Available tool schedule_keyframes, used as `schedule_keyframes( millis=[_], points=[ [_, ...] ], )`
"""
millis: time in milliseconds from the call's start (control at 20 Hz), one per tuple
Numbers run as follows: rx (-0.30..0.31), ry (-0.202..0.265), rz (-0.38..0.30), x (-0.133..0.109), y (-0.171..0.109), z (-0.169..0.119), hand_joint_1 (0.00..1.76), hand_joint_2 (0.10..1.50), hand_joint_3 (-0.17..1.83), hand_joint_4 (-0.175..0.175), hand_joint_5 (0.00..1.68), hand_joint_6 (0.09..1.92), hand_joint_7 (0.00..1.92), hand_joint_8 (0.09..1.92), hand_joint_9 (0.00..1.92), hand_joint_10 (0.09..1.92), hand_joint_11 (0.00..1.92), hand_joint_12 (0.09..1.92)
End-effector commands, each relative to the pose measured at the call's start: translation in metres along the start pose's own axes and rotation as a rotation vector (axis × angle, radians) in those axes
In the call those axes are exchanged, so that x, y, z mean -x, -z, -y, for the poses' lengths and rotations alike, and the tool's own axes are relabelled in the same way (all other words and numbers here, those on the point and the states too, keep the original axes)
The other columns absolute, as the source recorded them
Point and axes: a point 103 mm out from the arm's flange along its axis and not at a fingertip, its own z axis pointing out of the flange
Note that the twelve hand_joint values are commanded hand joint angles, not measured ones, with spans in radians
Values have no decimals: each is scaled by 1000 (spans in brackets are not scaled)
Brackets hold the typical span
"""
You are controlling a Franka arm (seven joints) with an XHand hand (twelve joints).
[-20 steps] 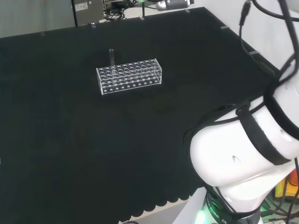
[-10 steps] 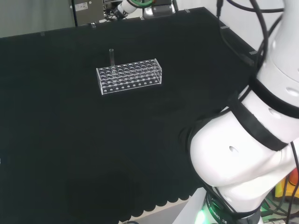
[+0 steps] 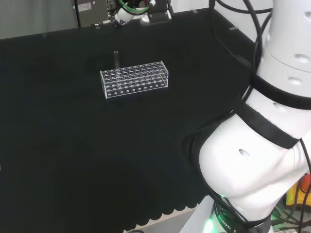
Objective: Pick up the test tube.
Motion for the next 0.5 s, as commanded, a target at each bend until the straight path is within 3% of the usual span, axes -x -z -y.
schedule_keyframes(
  millis=[50, 500],
  points=[
    [-65, 15, 25, -9, -32, -45, 733, 1002, -7, -132, 377, 87, 418, 908, 358, 906, 102, 1571],
    [-123, 25, 73, -11, -57, -76, 745, 1005, -8, -133, 401, 87, 477, 892, 413, 872, 111, 1565]
  ],
)
